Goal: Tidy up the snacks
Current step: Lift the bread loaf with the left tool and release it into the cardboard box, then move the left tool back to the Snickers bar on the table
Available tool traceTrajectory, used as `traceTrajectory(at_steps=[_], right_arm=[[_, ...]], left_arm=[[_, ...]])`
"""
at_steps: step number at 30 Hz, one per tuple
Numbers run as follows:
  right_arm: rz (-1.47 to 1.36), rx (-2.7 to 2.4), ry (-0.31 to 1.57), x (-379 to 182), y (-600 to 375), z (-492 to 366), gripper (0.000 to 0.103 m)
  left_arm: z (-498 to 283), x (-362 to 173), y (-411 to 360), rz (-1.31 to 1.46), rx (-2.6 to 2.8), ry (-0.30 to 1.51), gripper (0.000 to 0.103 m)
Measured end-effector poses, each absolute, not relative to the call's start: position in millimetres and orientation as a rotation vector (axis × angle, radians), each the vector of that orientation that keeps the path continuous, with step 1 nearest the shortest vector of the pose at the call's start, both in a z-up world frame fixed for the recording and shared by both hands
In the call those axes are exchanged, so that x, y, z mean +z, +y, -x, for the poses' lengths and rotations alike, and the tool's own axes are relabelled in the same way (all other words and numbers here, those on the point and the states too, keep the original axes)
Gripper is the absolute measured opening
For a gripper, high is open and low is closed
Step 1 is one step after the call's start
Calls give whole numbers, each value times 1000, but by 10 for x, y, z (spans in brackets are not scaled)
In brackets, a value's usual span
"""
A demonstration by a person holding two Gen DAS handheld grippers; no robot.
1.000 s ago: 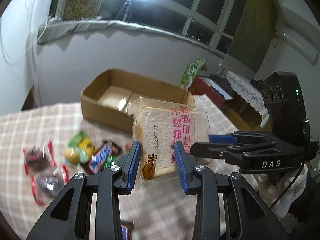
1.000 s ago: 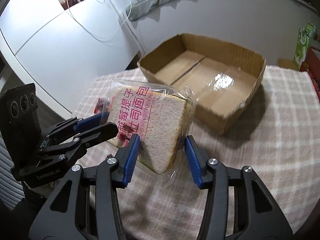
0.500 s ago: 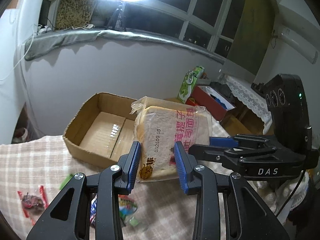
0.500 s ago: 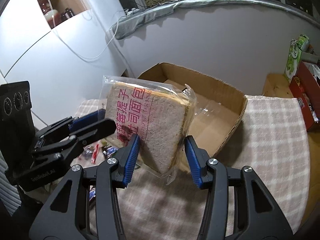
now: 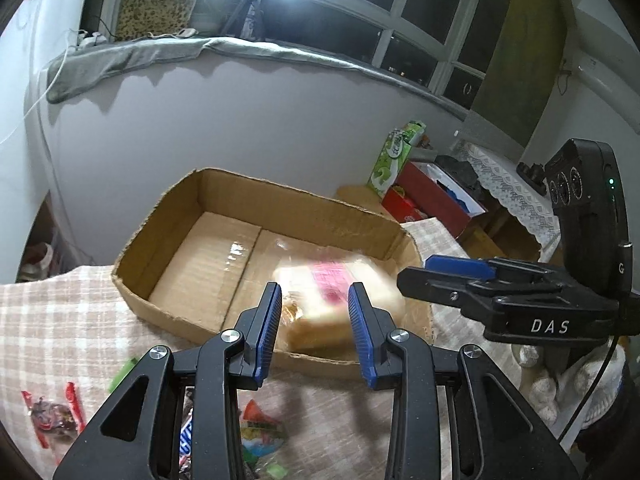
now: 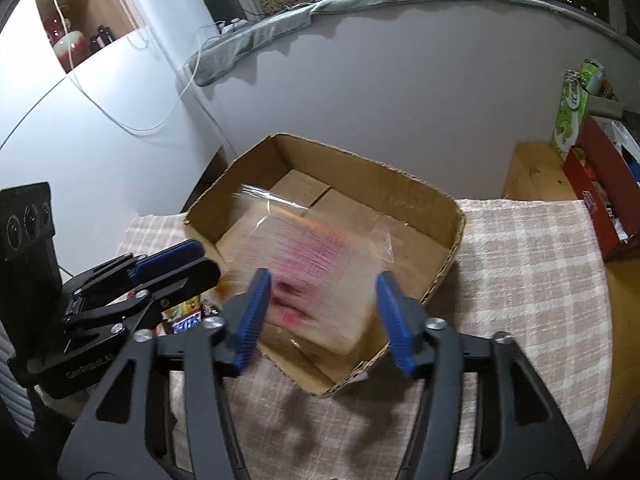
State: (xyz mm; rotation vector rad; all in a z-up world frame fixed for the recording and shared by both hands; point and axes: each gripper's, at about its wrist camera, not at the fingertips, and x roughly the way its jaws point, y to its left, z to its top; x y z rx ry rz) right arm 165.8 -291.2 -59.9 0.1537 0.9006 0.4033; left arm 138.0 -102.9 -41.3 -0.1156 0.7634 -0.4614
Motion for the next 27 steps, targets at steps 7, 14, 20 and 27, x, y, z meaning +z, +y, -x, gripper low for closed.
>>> traceTrajectory(at_steps=[7,14,20,27], right_arm=[[-141,401,894,-585,-2902,-1618,62],[-121,409,872,-509,-2857,-1480,62],[-90,431,858,-450,-2746,-1351,62],[-35,484,842,-433,-2533,-1145,62]], left_arm=[[-1319,-340,-922,114,-449,744,33],[-1208,-259,-743,123,-417,723,33],[-1054,-220,-603,104,-378,702,33],[-857,-289,-272,126,-318,702,33]])
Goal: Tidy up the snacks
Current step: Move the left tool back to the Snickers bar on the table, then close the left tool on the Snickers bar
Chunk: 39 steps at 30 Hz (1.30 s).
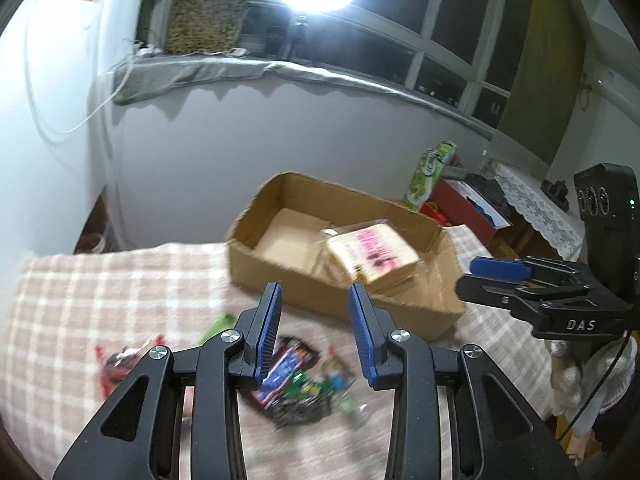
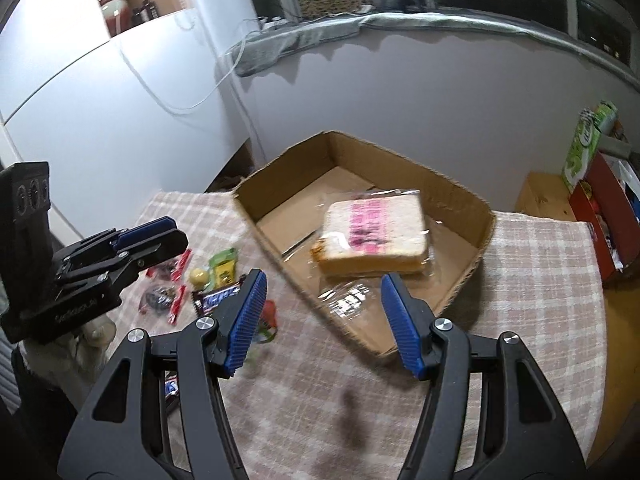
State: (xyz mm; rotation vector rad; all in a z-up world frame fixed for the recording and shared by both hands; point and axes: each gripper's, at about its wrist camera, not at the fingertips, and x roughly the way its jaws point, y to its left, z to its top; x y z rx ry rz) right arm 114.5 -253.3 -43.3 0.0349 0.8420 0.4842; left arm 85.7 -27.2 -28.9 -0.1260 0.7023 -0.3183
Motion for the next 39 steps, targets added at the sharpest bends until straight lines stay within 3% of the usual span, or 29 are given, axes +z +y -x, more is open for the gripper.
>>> traceTrajectory(at_steps=[12,31,35,39], right_arm=[[20,603,933,-787,-2090,-996,62],[225,652,1023,-1339,-1680,-875,62],[269,657,1029,-1369,-1608,-875,51],[303,655,1040,-1429,-1527,-907,49]], left_arm=[[-495,-581,105,151,-268,766,33],[257,-1095,-306,13,-306,958,39],[268,-1163,-343,-18,-291,972,39],[268,-1222,-362,-37,-277,976,39]])
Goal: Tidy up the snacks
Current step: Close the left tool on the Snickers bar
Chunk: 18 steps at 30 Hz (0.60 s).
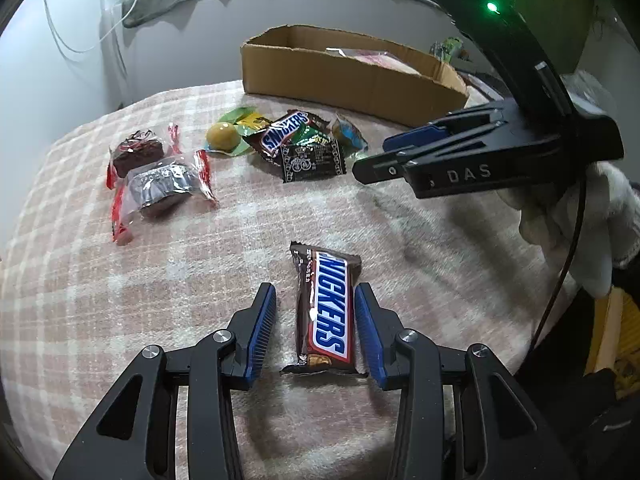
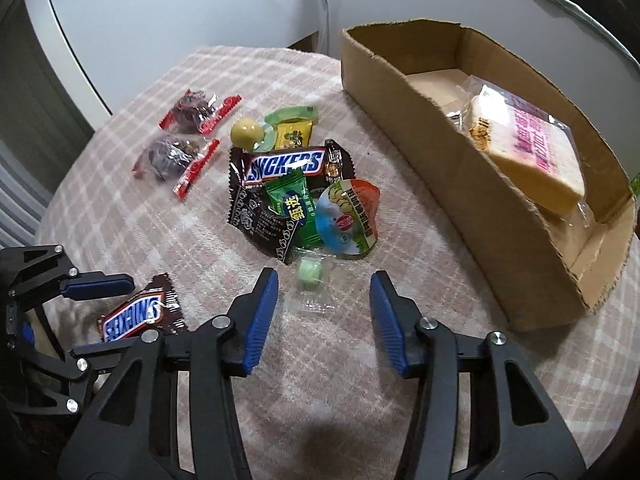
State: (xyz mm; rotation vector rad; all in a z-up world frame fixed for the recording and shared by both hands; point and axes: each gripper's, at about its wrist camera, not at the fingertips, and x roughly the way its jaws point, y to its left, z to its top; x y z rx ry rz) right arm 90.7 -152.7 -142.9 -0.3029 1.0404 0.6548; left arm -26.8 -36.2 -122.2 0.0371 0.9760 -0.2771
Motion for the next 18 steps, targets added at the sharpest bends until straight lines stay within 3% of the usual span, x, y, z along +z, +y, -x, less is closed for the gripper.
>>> traceTrajectory(at_steps=[2,4,8,18], right_arm=[[311,659,1049,-1459,-1497,-922,39],[327,656,1041,-1460,-1472,-922,36],[357,653,1037,-1459,-1433,-918,26],[360,656,1032,-1432,-1434,-883,24]], left_arm=[[282,-1233,-367,-46,-274,972,39],[282,-1238,-370,-55,-274,967,38],[275,-1247,-364,-66,-268,957,27],[272,-1235,-318,-38,-267,940,27]])
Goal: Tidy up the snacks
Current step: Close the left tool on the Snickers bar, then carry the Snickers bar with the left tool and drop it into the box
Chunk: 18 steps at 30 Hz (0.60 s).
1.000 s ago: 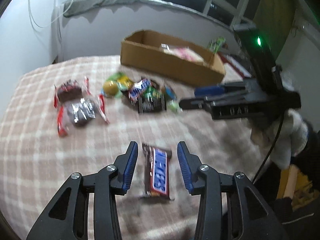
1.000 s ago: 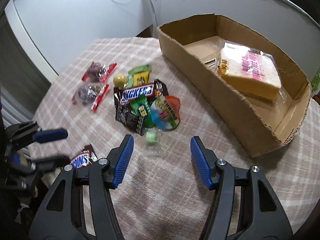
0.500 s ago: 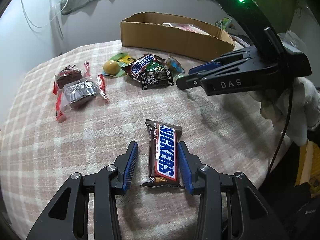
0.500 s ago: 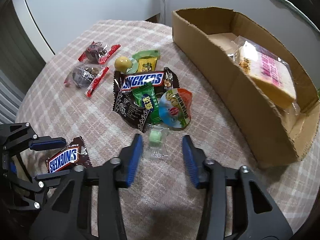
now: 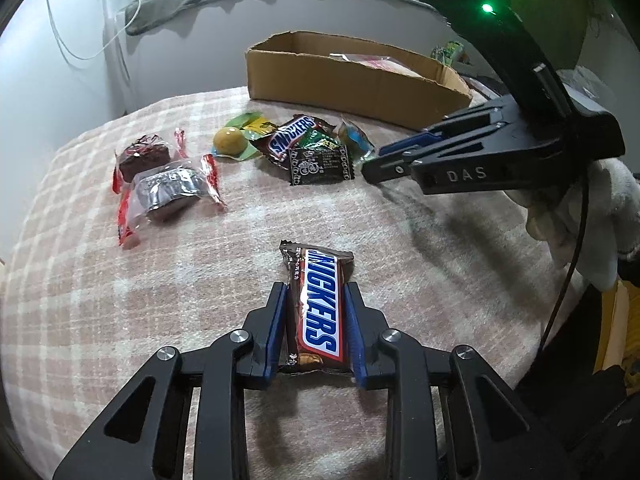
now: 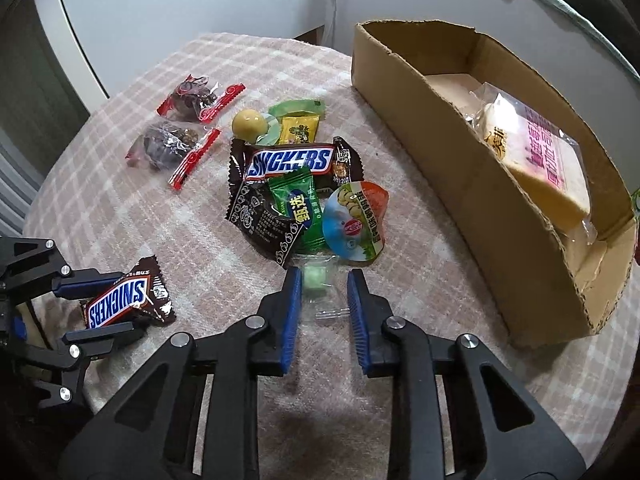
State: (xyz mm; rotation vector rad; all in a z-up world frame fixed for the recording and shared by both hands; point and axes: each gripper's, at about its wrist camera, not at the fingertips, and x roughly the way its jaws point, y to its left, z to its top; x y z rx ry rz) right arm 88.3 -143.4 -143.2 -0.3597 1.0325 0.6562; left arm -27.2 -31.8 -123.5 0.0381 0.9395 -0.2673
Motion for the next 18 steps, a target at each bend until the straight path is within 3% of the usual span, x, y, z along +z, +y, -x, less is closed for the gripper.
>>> traceTrajectory(at_steps=[18], right_arm=[[289,651,978,-1120,-1663,-799,24]], left_arm=[[57,-934,-249,5,-272,862,26]])
